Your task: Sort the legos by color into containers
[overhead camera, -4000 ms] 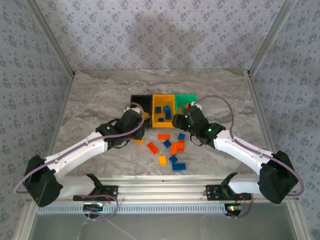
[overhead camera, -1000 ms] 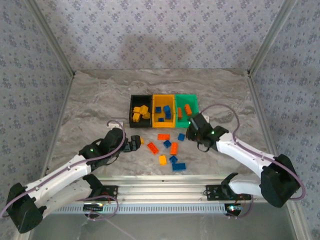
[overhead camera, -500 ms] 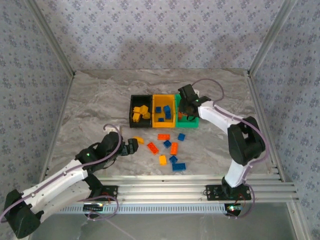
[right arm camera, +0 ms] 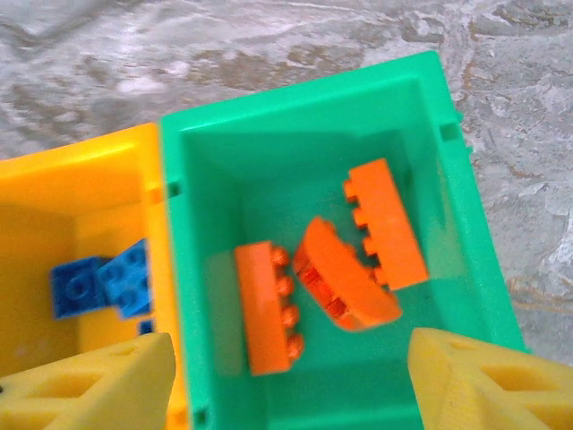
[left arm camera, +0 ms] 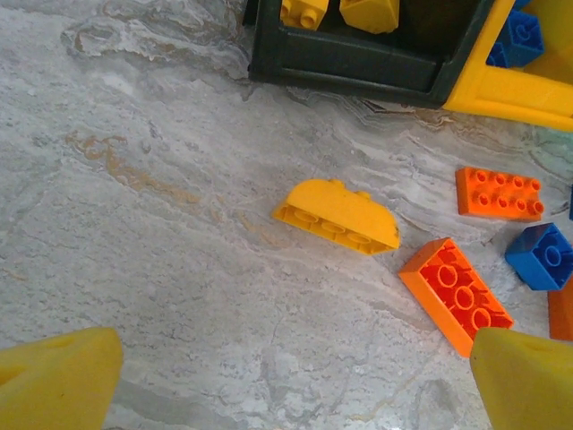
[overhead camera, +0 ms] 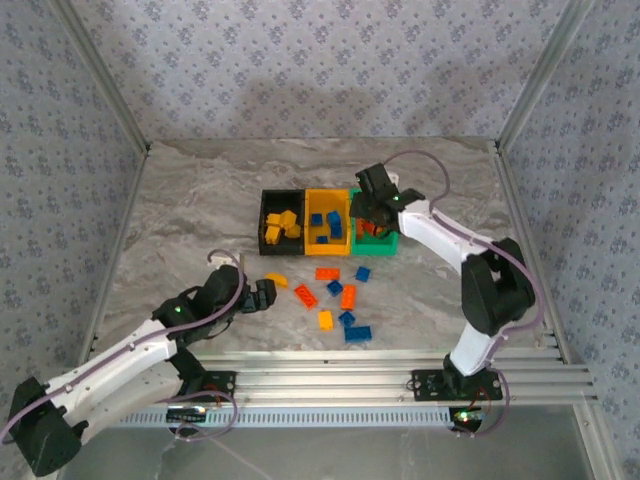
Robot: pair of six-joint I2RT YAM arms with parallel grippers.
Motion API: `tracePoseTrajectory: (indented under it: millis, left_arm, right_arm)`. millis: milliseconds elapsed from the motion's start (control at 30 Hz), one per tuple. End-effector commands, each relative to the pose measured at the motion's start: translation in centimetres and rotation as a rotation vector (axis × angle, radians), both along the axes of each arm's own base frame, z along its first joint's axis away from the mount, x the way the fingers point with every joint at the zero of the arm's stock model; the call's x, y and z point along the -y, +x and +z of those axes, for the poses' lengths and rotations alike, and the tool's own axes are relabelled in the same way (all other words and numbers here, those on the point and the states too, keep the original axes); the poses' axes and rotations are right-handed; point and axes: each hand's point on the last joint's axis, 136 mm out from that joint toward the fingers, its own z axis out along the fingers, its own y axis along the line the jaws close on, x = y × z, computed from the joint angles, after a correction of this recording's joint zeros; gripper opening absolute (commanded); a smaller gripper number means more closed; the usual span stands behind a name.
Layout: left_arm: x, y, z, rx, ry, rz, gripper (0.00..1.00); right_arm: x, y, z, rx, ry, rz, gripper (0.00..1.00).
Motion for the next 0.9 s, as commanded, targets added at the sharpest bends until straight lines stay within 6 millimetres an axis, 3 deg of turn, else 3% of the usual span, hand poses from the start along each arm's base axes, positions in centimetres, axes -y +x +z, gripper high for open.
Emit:
tracePoseTrajectory:
  millis: [0,33,267,467,667,867]
  left_arm:
    - [0.9,0.9,0.0,-0.001,-0.043,0.018,1.00]
    - [1.2,1.2,-0.2,-0.010,-0.054,0.020,1.00]
    - [3.5,4.1,-1.8,-0.058,-0.079,0.061,1.00]
    - [4.3,6.6,-3.2,-0.100,-0.040,0.155,1.00]
    - [5.0,7.2,-5.3,-0.154,-0.065,0.207,0.99]
    - [5.0,7.0,-6.6,-0.187,-0.026,0.208,0.82]
  right_arm:
    - [-1.2,-2.5,2.4,0.064,0.054,0.016,0.72]
    - [-1.2,-3.8,1.2,0.051,0.056,0.024,0.72]
    - [-1.8,-7.8,0.4,0.064,0.080,0.069,0.73]
    - [-0.6,-9.2,0.4,0.085,0.091,0.055,0.73]
    - [0.6,-9.8,0.9,0.113,0.101,0.035,0.74]
    - [1.5,-10.3,1.2,0.133,0.119,0.019,0.74]
